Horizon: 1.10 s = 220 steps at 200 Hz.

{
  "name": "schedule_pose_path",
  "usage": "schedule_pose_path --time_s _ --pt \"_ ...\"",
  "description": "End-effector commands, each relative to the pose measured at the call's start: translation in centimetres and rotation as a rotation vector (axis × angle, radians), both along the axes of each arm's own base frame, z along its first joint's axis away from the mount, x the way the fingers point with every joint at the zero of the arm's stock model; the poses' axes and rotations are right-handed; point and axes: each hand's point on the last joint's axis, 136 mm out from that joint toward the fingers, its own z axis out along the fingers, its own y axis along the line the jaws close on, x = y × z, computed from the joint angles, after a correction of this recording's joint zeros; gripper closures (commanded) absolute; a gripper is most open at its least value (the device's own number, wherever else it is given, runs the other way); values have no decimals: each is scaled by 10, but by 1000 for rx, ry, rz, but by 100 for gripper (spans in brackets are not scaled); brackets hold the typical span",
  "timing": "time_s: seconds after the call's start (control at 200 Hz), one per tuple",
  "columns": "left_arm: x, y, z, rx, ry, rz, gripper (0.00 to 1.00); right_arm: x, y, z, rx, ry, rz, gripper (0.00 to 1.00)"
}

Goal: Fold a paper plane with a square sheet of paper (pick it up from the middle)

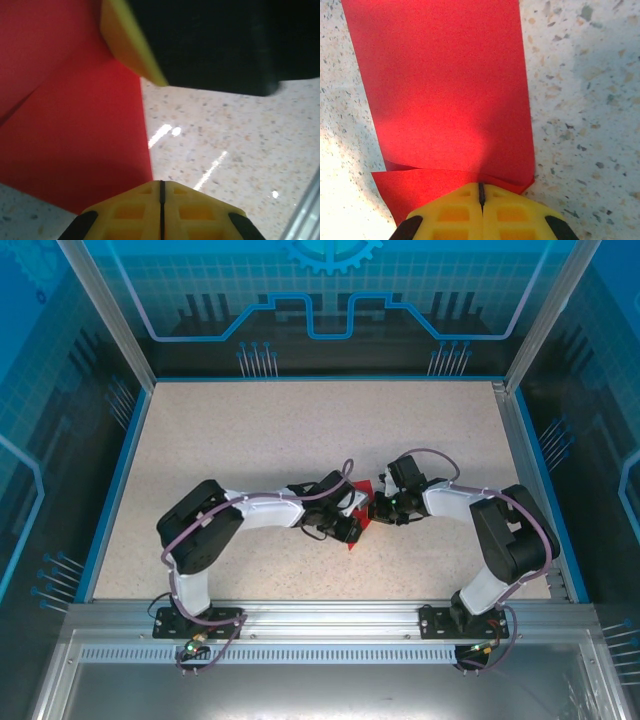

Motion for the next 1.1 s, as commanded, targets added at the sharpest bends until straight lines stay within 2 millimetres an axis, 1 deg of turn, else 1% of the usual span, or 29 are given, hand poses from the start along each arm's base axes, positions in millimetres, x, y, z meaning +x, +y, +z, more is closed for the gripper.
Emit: schedule_pose_path --time_s 0.0,0.225,0.405,0.51,0.74,0.95,1.035,1.095 --pt "3 -4 -6 -5 7 -16 91 -40 -31 -31 -108 167 -34 96" --pt "-9 15 -29 65 26 -32 91 -32 -34 -26 -74 145 -67 96" --pt "-25 33 -45 95 39 -56 91 -20 -48 -25 -72 123 -129 96" --pt "-32 40 -52 107 53 -61 92 -14 -54 -25 -55 115 -155 95" --pt "-41 48 -56 113 72 -68 92 2 -60 -21 -17 98 -238 94" --pt "-49 55 -60 124 90 -74 93 21 -68 -13 14 53 -308 93" --pt "-50 54 -60 118 96 -74 92 28 -69 -12 22 51 -321 93" --pt "-49 51 -55 100 97 -74 92 31 -69 -12 24 50 -324 93"
